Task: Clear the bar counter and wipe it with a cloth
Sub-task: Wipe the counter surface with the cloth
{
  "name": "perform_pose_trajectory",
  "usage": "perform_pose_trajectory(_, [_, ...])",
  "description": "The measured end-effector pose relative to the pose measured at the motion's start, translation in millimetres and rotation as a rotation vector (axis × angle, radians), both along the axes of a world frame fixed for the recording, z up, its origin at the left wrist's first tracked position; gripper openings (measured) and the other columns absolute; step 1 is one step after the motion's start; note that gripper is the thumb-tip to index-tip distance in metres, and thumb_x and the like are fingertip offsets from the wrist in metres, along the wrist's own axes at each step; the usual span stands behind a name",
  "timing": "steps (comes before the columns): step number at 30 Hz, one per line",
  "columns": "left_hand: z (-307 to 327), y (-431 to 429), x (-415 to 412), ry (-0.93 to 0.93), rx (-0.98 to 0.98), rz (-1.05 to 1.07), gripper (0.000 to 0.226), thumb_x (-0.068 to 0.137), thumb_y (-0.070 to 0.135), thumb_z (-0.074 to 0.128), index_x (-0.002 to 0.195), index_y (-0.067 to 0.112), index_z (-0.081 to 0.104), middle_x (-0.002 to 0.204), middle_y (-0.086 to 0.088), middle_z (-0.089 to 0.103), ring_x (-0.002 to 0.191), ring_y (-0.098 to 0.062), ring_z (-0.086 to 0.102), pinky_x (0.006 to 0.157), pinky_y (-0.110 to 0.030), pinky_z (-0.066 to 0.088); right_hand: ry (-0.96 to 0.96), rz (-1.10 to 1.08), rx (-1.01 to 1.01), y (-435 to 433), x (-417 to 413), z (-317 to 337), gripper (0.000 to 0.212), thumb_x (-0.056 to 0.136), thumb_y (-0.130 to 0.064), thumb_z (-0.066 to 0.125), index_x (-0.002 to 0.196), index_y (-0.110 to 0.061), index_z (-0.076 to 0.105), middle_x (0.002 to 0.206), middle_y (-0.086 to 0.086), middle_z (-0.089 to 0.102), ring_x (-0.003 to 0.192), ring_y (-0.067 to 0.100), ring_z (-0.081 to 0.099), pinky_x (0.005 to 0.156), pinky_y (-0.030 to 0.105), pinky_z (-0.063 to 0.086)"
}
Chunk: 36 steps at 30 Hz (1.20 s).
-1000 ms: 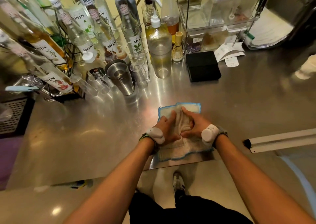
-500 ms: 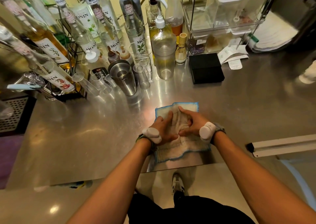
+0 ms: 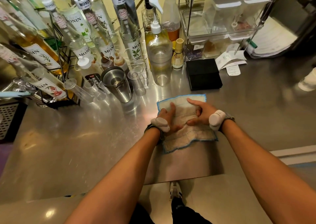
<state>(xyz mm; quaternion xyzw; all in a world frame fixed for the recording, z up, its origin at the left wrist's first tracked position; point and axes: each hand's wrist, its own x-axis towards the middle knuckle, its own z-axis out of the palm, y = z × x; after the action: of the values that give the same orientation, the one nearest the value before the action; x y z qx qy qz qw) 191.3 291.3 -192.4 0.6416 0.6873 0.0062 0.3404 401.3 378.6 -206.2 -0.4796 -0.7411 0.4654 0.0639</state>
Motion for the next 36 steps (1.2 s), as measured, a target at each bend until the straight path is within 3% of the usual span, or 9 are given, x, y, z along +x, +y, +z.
perform_pose_trajectory(5, [-0.5, 18.6, 11.9, 0.028, -0.013, -0.035, 0.106, 0.082, 0.058, 0.062, 0.151, 0.028, -0.013, 0.144, -0.021, 0.032, 0.129, -0.038, 0.042, 0.103, -0.043, 0.044, 0.012, -0.027, -0.001, 12.0, 10.7, -2.8, 0.11, 0.058, -0.036, 0.094, 0.151, -0.04, 0.036, 0.067, -0.019, 0.053, 0.059, -0.013, 0.056, 0.059, 0.002, 0.042])
perform_pose_trajectory(13, [-0.1, 5.5, 18.3, 0.038, -0.004, -0.055, 0.105, 0.083, 0.056, 0.062, 0.153, 0.024, -0.009, 0.145, -0.024, 0.031, 0.134, -0.039, 0.036, 0.109, -0.044, 0.038, 0.006, -0.035, -0.019, -11.0, 14.9, -4.9, 0.112, 0.066, -0.03, 0.09, 0.156, -0.037, 0.024, 0.073, -0.003, 0.05, 0.067, 0.009, 0.053, 0.064, 0.023, 0.045])
perform_pose_trajectory(17, [2.4, -19.0, 29.3, 0.007, 0.003, -0.07, 0.104, 0.084, 0.054, 0.063, 0.153, 0.025, -0.009, 0.14, -0.023, 0.035, 0.131, -0.039, 0.039, 0.107, -0.044, 0.039, -0.007, -0.031, -0.023, -35.6, 23.7, 1.1, 0.113, 0.067, -0.032, 0.09, 0.157, -0.036, 0.021, 0.089, -0.007, 0.06, 0.08, 0.009, 0.059, 0.072, 0.02, 0.048])
perform_pose_trajectory(19, [3.8, -33.6, 36.5, 0.003, 0.011, -0.076, 0.103, 0.084, 0.054, 0.063, 0.153, 0.024, -0.009, 0.138, -0.022, 0.036, 0.129, -0.038, 0.04, 0.106, -0.042, 0.04, 0.001, -0.04, -0.031, -51.7, 27.4, 5.4, 0.114, 0.067, -0.029, 0.09, 0.157, -0.035, 0.021, 0.106, -0.008, 0.059, 0.095, 0.012, 0.059, 0.085, 0.026, 0.053])
perform_pose_trajectory(22, [5.1, -48.9, 43.1, -0.029, 0.017, -0.063, 0.105, 0.084, 0.051, 0.064, 0.153, 0.022, -0.009, 0.14, -0.024, 0.035, 0.132, -0.039, 0.036, 0.108, -0.04, 0.037, -0.03, -0.071, -0.021, -72.1, 29.5, 10.3, 0.114, 0.067, -0.026, 0.09, 0.157, -0.035, 0.021, 0.088, 0.008, 0.064, 0.085, 0.025, 0.066, 0.084, 0.036, 0.057])
perform_pose_trajectory(25, [4.9, -63.2, 48.2, -0.059, 0.024, -0.062, 0.105, 0.086, 0.049, 0.064, 0.154, 0.022, -0.011, 0.142, -0.025, 0.033, 0.136, -0.038, 0.032, 0.109, -0.037, 0.033, -0.038, -0.112, 0.004, -92.8, 33.7, 14.9, 0.111, 0.068, -0.026, 0.089, 0.156, -0.036, 0.023, 0.073, 0.008, 0.059, 0.072, 0.02, 0.061, 0.072, 0.031, 0.056])
perform_pose_trajectory(29, [-0.6, -73.7, 50.2, -0.075, 0.034, -0.015, 0.105, 0.084, 0.053, 0.064, 0.154, 0.024, -0.009, 0.144, -0.023, 0.032, 0.138, -0.037, 0.03, 0.112, -0.037, 0.031, 0.012, -0.135, -0.022, -103.2, 37.9, 21.7, 0.107, 0.066, -0.021, 0.091, 0.155, -0.027, 0.031, 0.088, 0.003, 0.062, 0.091, 0.021, 0.063, 0.095, 0.039, 0.054])
perform_pose_trajectory(33, [-0.3, -75.3, 44.5, -0.182, 0.111, 0.083, 0.093, 0.082, 0.047, 0.069, 0.154, 0.016, 0.018, 0.124, -0.01, 0.051, 0.111, -0.025, 0.054, 0.098, -0.033, 0.045, 0.112, -0.28, -0.048, -100.8, 38.9, 26.3, 0.096, 0.058, -0.015, 0.095, 0.143, -0.017, 0.05, 0.087, 0.0, 0.059, 0.074, 0.007, 0.054, 0.089, 0.035, 0.053])
perform_pose_trajectory(36, [-0.8, -83.0, 40.9, -0.243, 0.255, 0.175, 0.068, 0.079, 0.032, 0.076, 0.138, 0.016, 0.046, 0.104, 0.0, 0.054, 0.081, -0.012, 0.053, 0.08, -0.028, 0.05, 0.074, -0.296, 0.017, -99.6, 45.4, 27.2, 0.068, 0.061, -0.018, 0.094, 0.122, -0.016, 0.063, 0.094, -0.001, 0.062, 0.071, 0.009, 0.054, 0.081, 0.036, 0.057])
